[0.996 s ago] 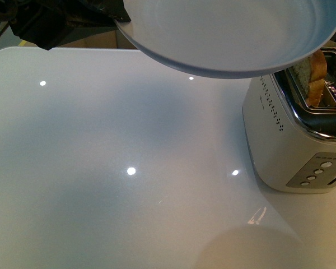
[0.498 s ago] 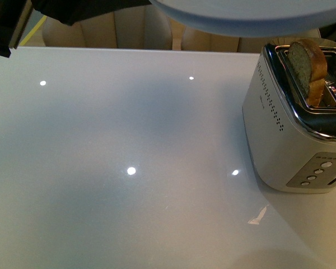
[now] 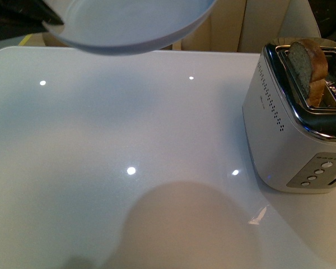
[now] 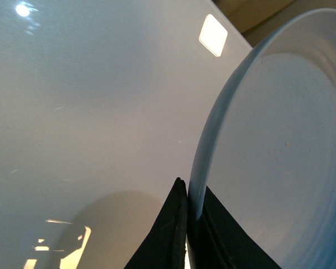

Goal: Left arm holds plate, right arm toasts bread

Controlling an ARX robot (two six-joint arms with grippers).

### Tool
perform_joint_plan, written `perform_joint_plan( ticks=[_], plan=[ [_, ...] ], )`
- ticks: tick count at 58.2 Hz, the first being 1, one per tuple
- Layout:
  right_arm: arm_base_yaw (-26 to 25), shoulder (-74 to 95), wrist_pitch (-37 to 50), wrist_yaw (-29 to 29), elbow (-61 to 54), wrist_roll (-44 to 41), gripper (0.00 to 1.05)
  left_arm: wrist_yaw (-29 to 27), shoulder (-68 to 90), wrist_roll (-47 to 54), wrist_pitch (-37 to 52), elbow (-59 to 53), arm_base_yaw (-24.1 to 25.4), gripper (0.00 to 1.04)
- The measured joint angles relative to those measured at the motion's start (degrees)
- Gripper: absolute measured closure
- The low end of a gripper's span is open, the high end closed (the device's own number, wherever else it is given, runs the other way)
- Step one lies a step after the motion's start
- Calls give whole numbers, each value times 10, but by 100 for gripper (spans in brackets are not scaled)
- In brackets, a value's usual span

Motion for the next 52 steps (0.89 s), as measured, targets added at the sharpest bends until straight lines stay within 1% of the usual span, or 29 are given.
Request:
perform_joint_plan(
  ticks=[7,15,29,35,52],
  plan=[
    [0,0,0,0,0,0,9,5,52,36,38,-4,40,102],
    [0,0,0,0,0,0,9,2,112,59,68,-5,65,102],
    [0,0,0,0,0,0,9,5,206,78,136,-13,78,102],
    [0,0,0,0,0,0,9,-5,245,81,169,-14,84,102],
    [0,0,0,0,0,0,9,-9,344,89,211,-1,108,102]
  ],
)
